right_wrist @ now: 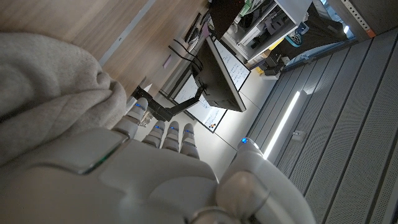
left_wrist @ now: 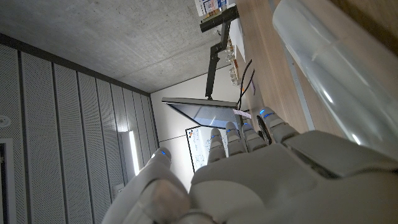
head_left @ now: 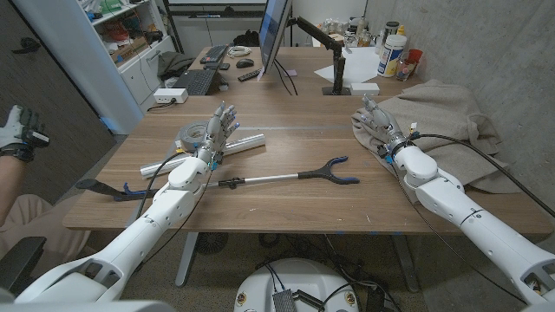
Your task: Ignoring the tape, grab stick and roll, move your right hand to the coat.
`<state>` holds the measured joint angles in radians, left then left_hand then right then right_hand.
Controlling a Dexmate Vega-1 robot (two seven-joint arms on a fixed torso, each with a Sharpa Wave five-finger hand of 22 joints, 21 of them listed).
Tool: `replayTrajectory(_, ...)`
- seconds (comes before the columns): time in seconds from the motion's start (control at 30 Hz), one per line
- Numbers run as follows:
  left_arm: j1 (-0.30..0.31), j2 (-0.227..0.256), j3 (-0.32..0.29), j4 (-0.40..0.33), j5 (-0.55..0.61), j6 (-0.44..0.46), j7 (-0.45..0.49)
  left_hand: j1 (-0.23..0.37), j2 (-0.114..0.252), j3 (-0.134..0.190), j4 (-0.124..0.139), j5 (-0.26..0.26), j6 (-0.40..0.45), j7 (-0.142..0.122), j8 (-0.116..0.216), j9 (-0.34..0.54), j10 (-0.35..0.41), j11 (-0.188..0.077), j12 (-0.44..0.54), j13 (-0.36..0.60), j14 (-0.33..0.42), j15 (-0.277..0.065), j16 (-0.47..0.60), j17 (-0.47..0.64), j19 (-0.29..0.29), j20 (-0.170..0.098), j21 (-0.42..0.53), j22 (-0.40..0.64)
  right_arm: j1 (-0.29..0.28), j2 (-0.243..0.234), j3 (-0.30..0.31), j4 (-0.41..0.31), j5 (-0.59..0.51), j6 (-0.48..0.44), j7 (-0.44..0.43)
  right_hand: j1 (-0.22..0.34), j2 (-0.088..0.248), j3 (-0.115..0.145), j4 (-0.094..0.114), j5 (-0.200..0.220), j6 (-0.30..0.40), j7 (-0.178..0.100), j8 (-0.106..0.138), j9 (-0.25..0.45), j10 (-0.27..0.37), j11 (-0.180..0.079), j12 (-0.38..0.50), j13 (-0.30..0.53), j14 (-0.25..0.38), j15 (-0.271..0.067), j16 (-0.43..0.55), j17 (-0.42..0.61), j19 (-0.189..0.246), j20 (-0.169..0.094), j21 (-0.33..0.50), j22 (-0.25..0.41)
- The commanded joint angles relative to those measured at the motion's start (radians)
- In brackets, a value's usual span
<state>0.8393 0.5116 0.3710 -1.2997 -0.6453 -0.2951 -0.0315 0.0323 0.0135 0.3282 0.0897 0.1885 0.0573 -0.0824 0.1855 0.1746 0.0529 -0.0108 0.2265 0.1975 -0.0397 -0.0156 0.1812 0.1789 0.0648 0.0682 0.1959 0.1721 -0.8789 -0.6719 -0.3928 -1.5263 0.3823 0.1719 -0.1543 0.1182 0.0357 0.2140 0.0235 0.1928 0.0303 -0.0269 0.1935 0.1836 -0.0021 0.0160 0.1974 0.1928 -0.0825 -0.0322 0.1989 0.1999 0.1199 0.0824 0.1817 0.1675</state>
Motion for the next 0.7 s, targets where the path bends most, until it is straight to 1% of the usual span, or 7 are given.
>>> replayTrajectory(0.03,0.005,-0.002,-0.002,-0.007,0.003,0.001,0.017,0.006,0.001,-0.004,-0.003,0.006,0.011,-0.001,0.007,0.006,0.013,0.002,0.003,0.005,-0.035,-0.004,-0.005,0.003,-0.023,-0.008,-0.008,0.004,-0.001,-0.025,-0.012,-0.038,-0.068,-0.044,-0.035,0.015,-0.006,0.003,-0.01,0.006,0.004,-0.01,0.005,0.005,-0.006,-0.002,0.001,0.003,-0.015,-0.001,-0.005,0.0,-0.005,0.002,-0.001,0.003)
replayTrajectory(0.27,0.005,-0.001,-0.001,-0.007,0.003,0.002,0.015,0.004,0.001,-0.005,-0.002,0.006,0.013,0.001,0.007,0.006,0.015,0.001,0.004,0.005,-0.035,-0.005,-0.003,0.003,-0.024,-0.008,-0.008,0.004,-0.003,-0.034,-0.014,-0.057,-0.098,-0.062,-0.052,0.023,-0.008,0.005,-0.017,0.005,0.002,-0.01,0.005,0.005,-0.011,-0.001,-0.001,0.003,-0.021,0.0,-0.006,0.0,-0.01,0.002,-0.001,0.003)
replayTrajectory(0.3,0.006,0.0,-0.002,-0.009,0.003,0.003,0.016,0.004,0.001,-0.005,-0.002,0.006,0.012,0.001,0.006,0.006,0.016,0.001,0.004,0.005,-0.036,-0.003,-0.003,0.003,-0.024,-0.008,-0.008,0.004,-0.004,-0.049,-0.017,-0.075,-0.119,-0.082,-0.06,0.024,-0.008,0.005,-0.017,0.005,0.002,-0.011,0.005,0.005,-0.011,-0.001,-0.001,0.003,-0.021,0.0,-0.006,0.0,-0.01,0.002,-0.001,0.003)
replayTrajectory(0.37,0.006,0.0,-0.002,-0.009,0.003,0.004,0.016,0.004,0.0,-0.006,-0.002,0.006,0.011,0.001,0.006,0.006,0.016,0.001,0.004,0.005,-0.036,-0.003,-0.003,0.003,-0.024,-0.009,-0.008,0.004,-0.004,-0.049,-0.017,-0.077,-0.12,-0.086,-0.061,0.026,-0.009,0.005,-0.02,0.004,0.001,-0.012,0.004,0.005,-0.017,-0.001,-0.003,0.003,-0.024,0.0,-0.007,-0.001,-0.012,0.002,-0.001,0.003)
replayTrajectory(0.4,0.008,0.001,-0.002,-0.012,0.003,0.003,0.017,0.003,0.0,-0.006,-0.002,0.006,0.011,0.001,0.006,0.006,0.016,0.001,0.004,0.005,-0.036,-0.004,-0.003,0.003,-0.024,-0.008,-0.008,0.004,-0.005,-0.066,-0.021,-0.1,-0.147,-0.114,-0.07,0.027,-0.009,0.005,-0.02,0.004,0.0,-0.013,0.003,0.005,-0.018,-0.001,-0.003,0.003,-0.025,0.001,-0.007,-0.001,-0.014,0.001,-0.001,0.003)
replayTrajectory(0.67,0.008,0.001,-0.002,-0.012,0.002,0.005,0.016,0.002,0.0,-0.007,-0.001,0.006,0.01,0.002,0.005,0.006,0.017,0.0,0.004,0.005,-0.036,-0.003,-0.001,0.003,-0.024,-0.008,-0.007,0.004,-0.007,-0.077,-0.02,-0.122,-0.169,-0.137,-0.079,0.033,-0.01,0.007,-0.026,0.004,-0.006,-0.014,0.001,0.005,-0.022,-0.001,-0.004,0.003,-0.035,0.002,-0.009,-0.001,-0.023,0.001,-0.003,0.003)
replayTrajectory(0.7,0.007,0.001,-0.001,-0.011,0.003,0.005,0.015,0.002,0.0,-0.007,-0.001,0.006,0.01,0.002,0.005,0.006,0.016,0.0,0.003,0.005,-0.036,-0.003,-0.001,0.003,-0.024,-0.008,-0.007,0.004,-0.004,-0.089,-0.027,-0.14,-0.198,-0.161,-0.088,0.034,-0.01,0.007,-0.026,0.004,-0.006,-0.014,0.001,0.005,-0.023,-0.002,-0.004,0.003,-0.035,0.002,-0.009,-0.001,-0.024,0.001,-0.003,0.003)
